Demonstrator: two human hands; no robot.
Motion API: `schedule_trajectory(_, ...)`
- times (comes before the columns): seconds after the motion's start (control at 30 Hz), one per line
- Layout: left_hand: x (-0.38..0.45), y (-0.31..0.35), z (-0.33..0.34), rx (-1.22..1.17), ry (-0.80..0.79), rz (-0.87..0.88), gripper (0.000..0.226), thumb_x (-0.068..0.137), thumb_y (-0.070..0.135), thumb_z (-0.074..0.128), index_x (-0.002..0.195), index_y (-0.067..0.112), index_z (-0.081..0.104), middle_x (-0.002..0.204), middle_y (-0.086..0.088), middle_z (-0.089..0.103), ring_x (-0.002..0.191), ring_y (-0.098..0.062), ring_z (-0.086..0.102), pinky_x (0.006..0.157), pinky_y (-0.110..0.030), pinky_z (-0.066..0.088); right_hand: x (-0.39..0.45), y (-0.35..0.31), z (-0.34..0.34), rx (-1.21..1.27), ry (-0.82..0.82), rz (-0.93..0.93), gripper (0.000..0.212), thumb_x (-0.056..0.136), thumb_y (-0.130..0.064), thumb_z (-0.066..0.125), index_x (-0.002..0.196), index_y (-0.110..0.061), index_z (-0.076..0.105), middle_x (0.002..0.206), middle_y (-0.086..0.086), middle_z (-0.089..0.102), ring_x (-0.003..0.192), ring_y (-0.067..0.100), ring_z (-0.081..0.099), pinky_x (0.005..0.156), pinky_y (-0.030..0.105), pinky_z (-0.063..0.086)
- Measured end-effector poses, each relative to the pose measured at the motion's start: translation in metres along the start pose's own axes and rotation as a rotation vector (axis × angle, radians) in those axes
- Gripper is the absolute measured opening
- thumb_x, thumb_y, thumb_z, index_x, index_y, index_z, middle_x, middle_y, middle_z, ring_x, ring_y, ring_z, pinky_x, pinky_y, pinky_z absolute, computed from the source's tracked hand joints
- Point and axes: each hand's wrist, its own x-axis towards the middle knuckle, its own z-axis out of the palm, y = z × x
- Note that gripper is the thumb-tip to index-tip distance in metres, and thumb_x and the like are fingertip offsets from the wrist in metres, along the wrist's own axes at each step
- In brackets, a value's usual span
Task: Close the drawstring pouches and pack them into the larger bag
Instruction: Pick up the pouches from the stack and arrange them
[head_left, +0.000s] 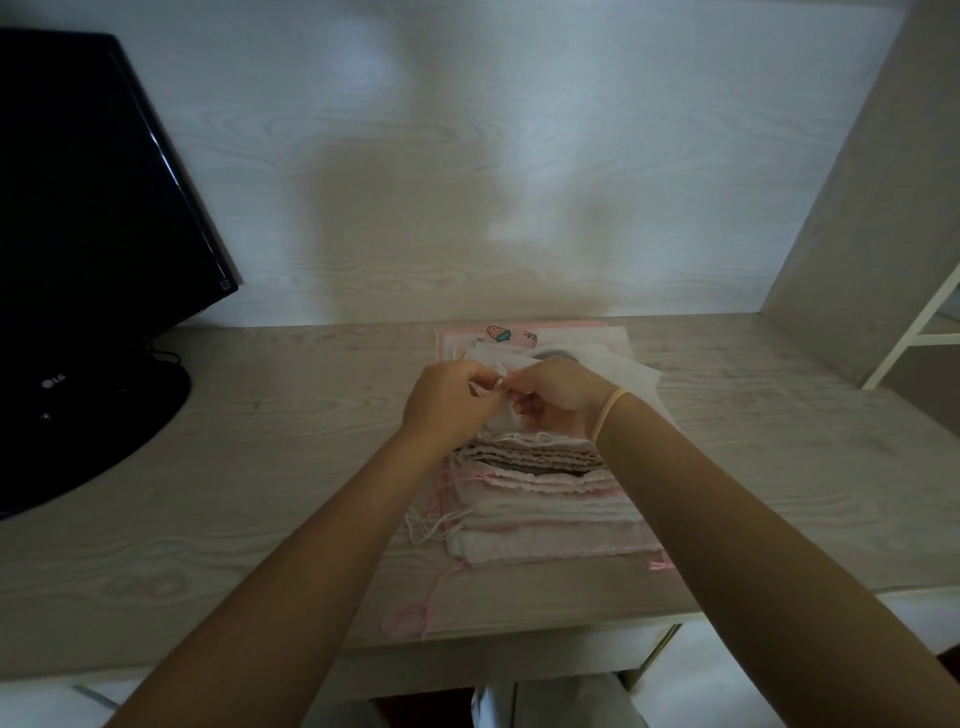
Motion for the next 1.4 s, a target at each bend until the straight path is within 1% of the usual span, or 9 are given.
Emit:
schedule_trajectory(0.2, 0.002, 0.003, 0.0, 0.008, 0.069, -0.032, 0.017, 0.088, 0.025, 0.071, 0.099, 0.016, 0.078, 0.094, 0.002, 0.076, 0.082, -0.012, 0.067, 0.076, -0.029, 0.055, 0.004, 0.002, -0.002, -0.019, 0.045, -0.073, 0.024, 0.097, -0.001, 0.049, 0.074, -0.006, 0.055, 0.066, 0.005, 0.046, 0.057, 0.012, 0.042, 0.053, 0.021, 0.034)
schedule_trajectory(0.33, 0.001, 0.005, -0.001, 0.012, 0.101, -0.035, 0.01, 0.087, 0.021, 0.069, 0.088, 0.015, 0.077, 0.081, 0.007, 0.071, 0.074, -0.008, 0.063, 0.069, -0.021, 0.049, 0.007, 0.006, -0.007, 0.011, 0.047, -0.085, 0.02, 0.095, 0.001, 0.053, 0.076, -0.006, 0.054, 0.067, 0.006, 0.044, 0.058, 0.011, 0.042, 0.05, 0.019, 0.037)
schedule_trajectory(0.63, 0.003, 0.006, -0.004, -0.049, 0.039, -0.061, 0.006, 0.087, 0.023, 0.071, 0.084, 0.019, 0.068, 0.073, 0.017, 0.057, 0.065, 0.004, 0.053, 0.056, -0.006, 0.037, 0.006, 0.005, -0.007, 0.042, -0.008, -0.062, 0.018, 0.095, 0.002, 0.051, 0.079, -0.005, 0.058, 0.07, 0.006, 0.049, 0.06, 0.011, 0.046, 0.054, 0.018, 0.04)
schedule_trajectory(0.73, 0.004, 0.006, -0.003, -0.034, -0.06, -0.1, 0.01, 0.093, 0.024, 0.06, 0.087, 0.017, 0.059, 0.078, 0.01, 0.055, 0.071, -0.007, 0.051, 0.059, -0.019, 0.039, 0.0, 0.001, -0.006, -0.001, -0.012, -0.095, 0.015, 0.093, 0.006, 0.051, 0.085, -0.001, 0.062, 0.07, 0.007, 0.054, 0.062, 0.011, 0.05, 0.058, 0.018, 0.045)
schedule_trajectory(0.8, 0.004, 0.007, -0.005, -0.017, -0.153, -0.116, 0.017, 0.096, 0.026, 0.052, 0.086, 0.012, 0.056, 0.078, 0.001, 0.055, 0.069, -0.015, 0.049, 0.061, -0.029, 0.039, -0.003, 0.0, -0.004, -0.038, 0.117, -0.163, 0.01, 0.089, 0.005, 0.059, 0.096, 0.005, 0.067, 0.072, 0.011, 0.062, 0.063, 0.015, 0.057, 0.06, 0.02, 0.054)
schedule_trajectory(1.03, 0.001, 0.005, -0.027, 0.275, -0.406, -0.063, 0.028, 0.097, 0.024, 0.043, 0.071, 0.013, 0.045, 0.07, -0.006, 0.046, 0.06, -0.02, 0.039, 0.058, -0.032, 0.032, 0.008, 0.005, -0.007, -0.224, 0.497, -0.364, 0.011, 0.089, -0.003, 0.063, 0.088, 0.002, 0.073, 0.075, 0.017, 0.07, 0.063, 0.02, 0.063, 0.069, 0.031, 0.06)
schedule_trajectory(1.2, -0.001, 0.005, -0.035, 0.424, -0.502, 0.005, 0.028, 0.093, 0.02, 0.047, 0.067, 0.013, 0.043, 0.068, -0.008, 0.042, 0.06, -0.021, 0.037, 0.055, -0.03, 0.028, 0.019, 0.007, 0.001, -0.366, 0.581, -0.389, 0.024, 0.084, 0.0, 0.061, 0.066, -0.012, 0.071, 0.066, 0.008, 0.07, 0.062, 0.019, 0.063, 0.072, 0.036, 0.06)
schedule_trajectory(1.33, 0.001, 0.015, -0.04, 0.533, -0.654, 0.029, 0.028, 0.092, 0.017, 0.049, 0.065, 0.011, 0.048, 0.066, -0.006, 0.045, 0.06, -0.02, 0.04, 0.051, -0.029, 0.03, 0.019, 0.011, 0.003, -0.406, 0.538, -0.383, 0.017, 0.084, 0.001, 0.06, 0.075, -0.005, 0.074, 0.067, 0.009, 0.069, 0.063, 0.018, 0.061, 0.07, 0.033, 0.059)
schedule_trajectory(1.4, 0.003, 0.018, -0.043, 0.554, -0.631, 0.011, 0.031, 0.092, 0.023, 0.053, 0.062, 0.017, 0.049, 0.065, -0.001, 0.047, 0.057, -0.017, 0.042, 0.053, -0.027, 0.033, 0.013, 0.007, 0.002, -0.416, 0.454, -0.38, 0.014, 0.087, -0.003, 0.062, 0.082, -0.005, 0.074, 0.068, 0.011, 0.068, 0.061, 0.018, 0.06, 0.061, 0.027, 0.055)
